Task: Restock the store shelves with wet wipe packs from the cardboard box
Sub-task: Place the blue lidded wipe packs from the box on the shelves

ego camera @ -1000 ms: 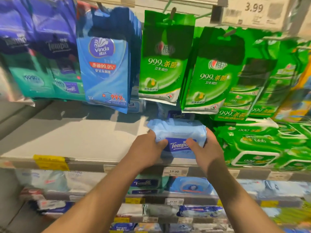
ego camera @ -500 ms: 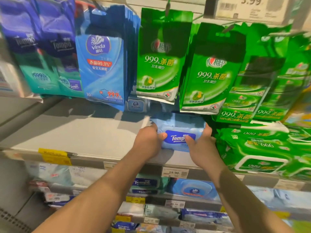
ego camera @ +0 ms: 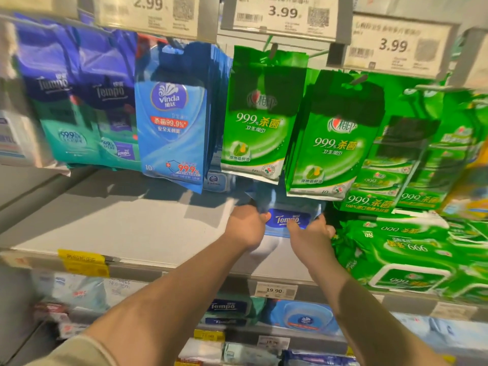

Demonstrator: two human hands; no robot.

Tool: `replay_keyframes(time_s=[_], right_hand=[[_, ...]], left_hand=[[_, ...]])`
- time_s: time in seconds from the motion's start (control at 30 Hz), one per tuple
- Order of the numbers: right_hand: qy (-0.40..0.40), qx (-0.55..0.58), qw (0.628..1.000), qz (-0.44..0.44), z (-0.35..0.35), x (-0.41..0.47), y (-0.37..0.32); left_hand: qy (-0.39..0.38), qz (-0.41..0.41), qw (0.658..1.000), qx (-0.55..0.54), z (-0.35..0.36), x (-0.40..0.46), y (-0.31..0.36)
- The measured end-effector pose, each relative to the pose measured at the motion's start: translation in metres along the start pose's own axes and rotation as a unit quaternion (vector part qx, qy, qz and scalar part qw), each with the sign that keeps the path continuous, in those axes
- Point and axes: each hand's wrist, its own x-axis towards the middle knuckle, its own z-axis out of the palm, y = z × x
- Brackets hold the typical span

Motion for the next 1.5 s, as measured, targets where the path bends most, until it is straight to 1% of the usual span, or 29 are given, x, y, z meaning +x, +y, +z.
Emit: replay_keyframes(time_s=[0.13,0.4,0.5,0.6,0.63,0.7,0.8,0.87,0.93,1.0,1.13,1.23,1.3,1.4,1.5], right_hand=[[-0.011,-0.004,0.999,-0.03,-0.005,-0.007,0.006],[-0.026,-0.015,0.999,-0.042,-0.006,-0.008,0.014],[-0.032,-0.038,0.997,-0.05,-0.008,-0.017,0.014],[-0.047,-0.098,0.993,-0.048,-0.007,-0.03,0.018],[-0.051,-0.128,0.989,-0.061,-0.006,-0.036,0.02],[-0.039,-0.18,0.978,-0.098,-0.006,-0.048,0.025],[-0.02,-0.194,0.968,-0.159,-0.008,-0.07,0.028],[-0.044,-0.201,0.957,-0.205,-0.01,-0.085,0.033],[-0.079,-0.2,0.955,-0.206,-0.013,-0.098,0.034],[-0.095,-0.201,0.955,-0.196,-0.016,-0.113,0.032],[-0.13,-0.187,0.945,-0.235,-0.018,-0.154,0.047],[-0.185,-0.186,0.931,-0.255,-0.019,-0.19,0.073],[-0.218,-0.178,0.923,-0.262,-0.02,-0.215,0.09],[-0.249,-0.172,0.915,-0.268,-0.021,-0.254,0.109],[-0.314,-0.177,0.901,-0.239,-0.013,-0.291,0.118]], left_hand=[[0.003,-0.012,1.0,0.012,0.001,-0.004,-0.005],[-0.068,0.003,0.998,0.011,-0.003,-0.009,0.001],[-0.1,0.015,0.995,-0.004,-0.007,-0.025,-0.001],[-0.123,0.014,0.992,-0.009,-0.014,-0.048,-0.003],[-0.117,0.019,0.993,-0.013,-0.015,-0.057,-0.004],[-0.084,0.033,0.996,0.006,-0.018,-0.073,-0.008],[-0.017,0.036,0.998,0.056,-0.022,-0.099,-0.016],[0.001,0.03,0.997,0.067,-0.025,-0.119,-0.021],[0.01,0.023,0.997,0.073,-0.027,-0.14,-0.028],[0.029,0.007,0.996,0.085,-0.031,-0.164,-0.035],[0.043,-0.051,0.988,0.141,-0.026,-0.215,-0.041],[0.065,-0.074,0.987,0.125,-0.013,-0.266,-0.042],[0.065,-0.095,0.986,0.119,-0.002,-0.304,-0.044],[0.055,-0.161,0.976,0.133,0.007,-0.363,-0.052],[0.026,-0.245,0.96,0.135,0.006,-0.419,-0.068]])
